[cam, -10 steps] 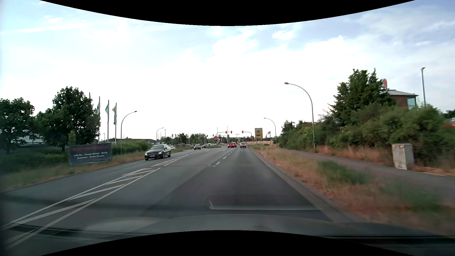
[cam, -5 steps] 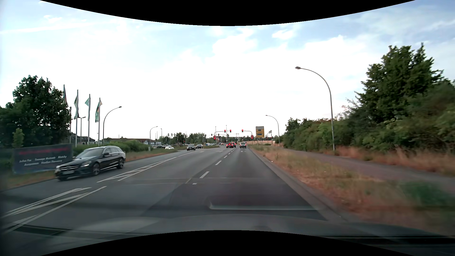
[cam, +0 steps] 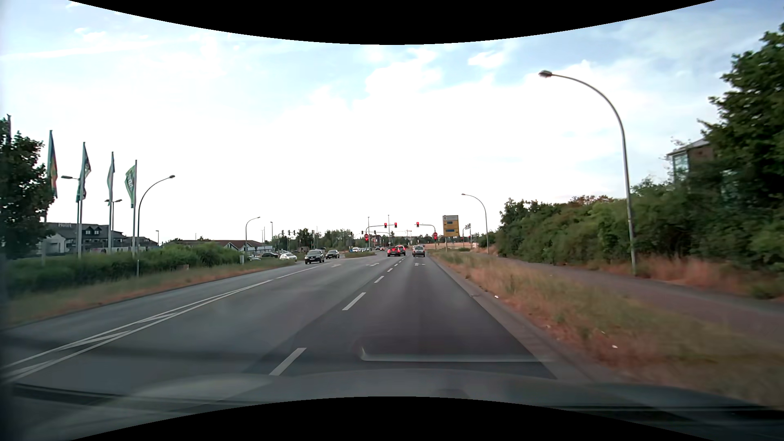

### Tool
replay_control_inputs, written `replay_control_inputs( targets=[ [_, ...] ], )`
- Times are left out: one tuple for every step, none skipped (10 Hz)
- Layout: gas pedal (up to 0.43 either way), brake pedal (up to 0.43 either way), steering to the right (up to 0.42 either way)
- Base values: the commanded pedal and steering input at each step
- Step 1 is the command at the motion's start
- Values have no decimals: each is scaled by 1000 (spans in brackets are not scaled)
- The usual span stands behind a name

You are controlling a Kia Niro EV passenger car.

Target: Follow the waypoints while adhering to traffic rules and regulations

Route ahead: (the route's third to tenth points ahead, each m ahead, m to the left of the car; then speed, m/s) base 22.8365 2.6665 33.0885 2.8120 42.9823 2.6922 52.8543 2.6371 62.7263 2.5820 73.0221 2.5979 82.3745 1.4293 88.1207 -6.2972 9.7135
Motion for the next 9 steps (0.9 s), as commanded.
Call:
replay_control_inputs(
  targets=[
    [0, 104, -5],
    [0, 110, -5],
    [0, 110, -3],
    [0, 116, -2],
    [0, 116, -2],
    [0, 116, -2],
    [0, 122, -2],
    [0, 128, -4],
    [0, 128, -6]
  ],
)
